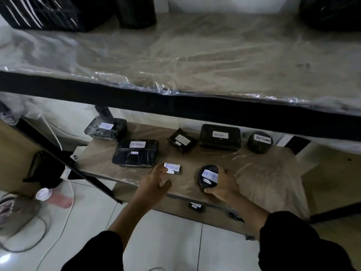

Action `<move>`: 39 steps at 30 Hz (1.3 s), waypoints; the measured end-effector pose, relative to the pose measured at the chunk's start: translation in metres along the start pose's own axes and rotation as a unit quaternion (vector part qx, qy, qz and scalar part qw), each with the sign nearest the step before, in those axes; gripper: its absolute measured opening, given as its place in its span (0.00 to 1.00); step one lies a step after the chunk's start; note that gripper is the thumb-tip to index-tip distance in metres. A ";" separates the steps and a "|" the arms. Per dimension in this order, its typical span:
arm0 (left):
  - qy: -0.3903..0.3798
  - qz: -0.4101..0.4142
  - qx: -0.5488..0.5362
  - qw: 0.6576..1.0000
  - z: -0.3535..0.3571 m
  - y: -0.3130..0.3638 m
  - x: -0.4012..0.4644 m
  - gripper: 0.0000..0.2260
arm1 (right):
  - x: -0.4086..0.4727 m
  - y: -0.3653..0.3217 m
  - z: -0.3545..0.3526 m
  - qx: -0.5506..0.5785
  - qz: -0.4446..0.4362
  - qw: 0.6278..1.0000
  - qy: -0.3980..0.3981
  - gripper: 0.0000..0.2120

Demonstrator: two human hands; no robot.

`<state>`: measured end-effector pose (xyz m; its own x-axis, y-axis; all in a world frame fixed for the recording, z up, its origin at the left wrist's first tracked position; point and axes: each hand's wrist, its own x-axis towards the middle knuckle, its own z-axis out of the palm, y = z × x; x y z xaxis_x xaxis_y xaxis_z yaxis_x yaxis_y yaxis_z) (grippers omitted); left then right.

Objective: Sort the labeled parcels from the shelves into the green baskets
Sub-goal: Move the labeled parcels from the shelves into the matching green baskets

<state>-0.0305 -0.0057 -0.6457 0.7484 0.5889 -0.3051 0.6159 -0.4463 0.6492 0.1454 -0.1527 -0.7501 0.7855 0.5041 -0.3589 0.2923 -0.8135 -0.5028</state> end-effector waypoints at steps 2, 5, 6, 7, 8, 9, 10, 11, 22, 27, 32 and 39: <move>0.000 0.001 -0.004 1.000 -0.006 0.006 -0.005 0.18 | -0.016 -0.007 -0.017 0.067 -0.050 0.996 0.038 0.46; 0.002 0.020 -0.024 1.000 -0.016 0.021 -0.018 0.11 | -0.053 -0.023 -0.052 0.144 -0.148 0.973 0.102 0.44; -0.003 0.027 -0.053 0.998 -0.019 0.029 -0.024 0.08 | -0.068 -0.028 -0.064 0.138 -0.182 0.966 0.121 0.44; -0.014 0.029 -0.100 0.994 -0.025 0.039 -0.034 0.06 | -0.085 -0.033 -0.077 0.126 -0.216 0.958 0.140 0.44; -0.031 0.026 -0.153 0.987 -0.031 0.051 -0.044 0.05 | -0.102 -0.038 -0.089 0.113 -0.252 0.948 0.156 0.43; -0.048 0.023 -0.201 0.978 -0.036 0.062 -0.056 0.04 | -0.119 -0.042 -0.101 0.099 -0.287 0.938 0.170 0.42; -0.064 0.017 -0.229 0.971 -0.040 0.072 -0.067 0.06 | -0.134 -0.045 -0.111 0.086 -0.318 0.927 0.180 0.41; -0.083 0.014 -0.242 0.967 -0.043 0.078 -0.076 0.10 | -0.147 -0.048 -0.120 0.078 -0.341 0.918 0.188 0.41; -0.120 0.087 -0.228 0.962 -0.061 0.118 -0.191 0.15 | -0.308 -0.058 -0.185 0.346 -0.217 0.913 0.008 0.36; -0.185 0.134 -0.221 0.948 -0.039 0.147 -0.237 0.14 | -0.367 -0.024 -0.201 0.451 -0.144 0.879 0.057 0.19; -0.230 0.163 -0.219 0.934 0.003 0.192 -0.256 0.13 | -0.414 0.023 -0.226 0.539 -0.073 0.831 0.115 0.20; -0.280 0.209 -0.179 0.920 0.061 0.266 -0.269 0.10 | -0.468 0.113 -0.277 0.601 -0.011 0.772 0.206 0.20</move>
<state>-0.0533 -0.3237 -0.4334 0.9727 -0.0677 -0.2218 0.1993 -0.2448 0.9489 -0.0383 -0.5606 -0.4210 0.9668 0.1771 -0.1844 -0.2153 0.1750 -0.9607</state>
